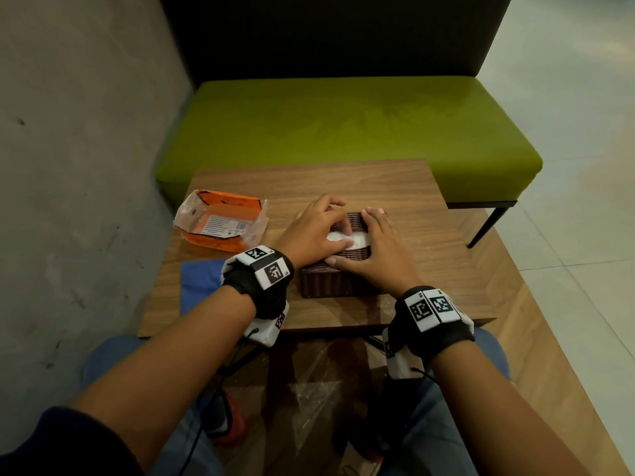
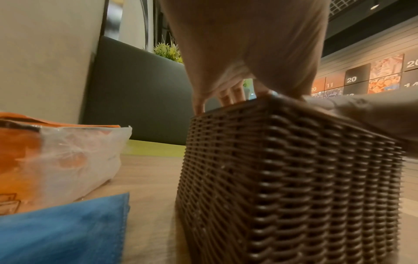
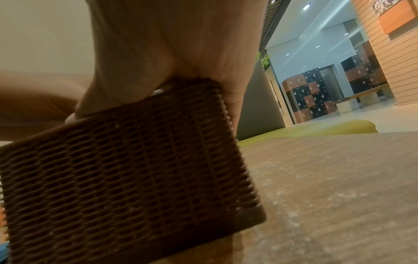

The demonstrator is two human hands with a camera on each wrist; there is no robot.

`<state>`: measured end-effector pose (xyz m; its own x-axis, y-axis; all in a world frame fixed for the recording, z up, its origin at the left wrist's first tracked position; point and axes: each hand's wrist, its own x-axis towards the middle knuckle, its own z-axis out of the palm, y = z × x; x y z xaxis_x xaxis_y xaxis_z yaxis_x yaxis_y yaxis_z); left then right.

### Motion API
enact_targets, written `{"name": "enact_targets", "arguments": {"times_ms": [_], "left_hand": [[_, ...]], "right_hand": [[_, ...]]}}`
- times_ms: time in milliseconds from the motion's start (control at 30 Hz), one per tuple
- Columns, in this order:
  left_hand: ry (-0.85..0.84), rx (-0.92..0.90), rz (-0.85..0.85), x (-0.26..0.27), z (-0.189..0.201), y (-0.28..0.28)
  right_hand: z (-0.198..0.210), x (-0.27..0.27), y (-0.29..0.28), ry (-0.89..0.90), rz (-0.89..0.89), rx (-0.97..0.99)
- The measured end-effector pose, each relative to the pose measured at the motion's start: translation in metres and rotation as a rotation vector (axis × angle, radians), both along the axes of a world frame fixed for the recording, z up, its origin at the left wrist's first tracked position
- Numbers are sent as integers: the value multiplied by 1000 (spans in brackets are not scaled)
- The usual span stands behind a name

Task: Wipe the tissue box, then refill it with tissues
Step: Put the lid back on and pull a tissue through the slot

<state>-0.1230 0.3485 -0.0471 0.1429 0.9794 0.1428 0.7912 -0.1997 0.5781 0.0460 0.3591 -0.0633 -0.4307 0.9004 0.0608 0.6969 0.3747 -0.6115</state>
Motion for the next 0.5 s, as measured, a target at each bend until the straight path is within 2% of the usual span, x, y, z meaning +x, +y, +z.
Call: {"name": "enact_targets", "arguments": {"times_ms": [100, 200, 333, 400, 500], "left_hand": [[48, 6, -3, 4, 2, -1], [197, -88, -1, 7, 12, 6], [396, -152, -83, 14, 19, 16], [430, -152, -122, 16, 19, 19], [393, -148, -199, 12, 18, 25]], "right_hand": [[-1, 0, 0, 16, 1, 2], [-2, 0, 0, 26, 1, -9], [-2, 0, 1, 35, 1, -16], [-1, 0, 1, 40, 4, -14], [0, 1, 0, 43, 8, -15]]}}
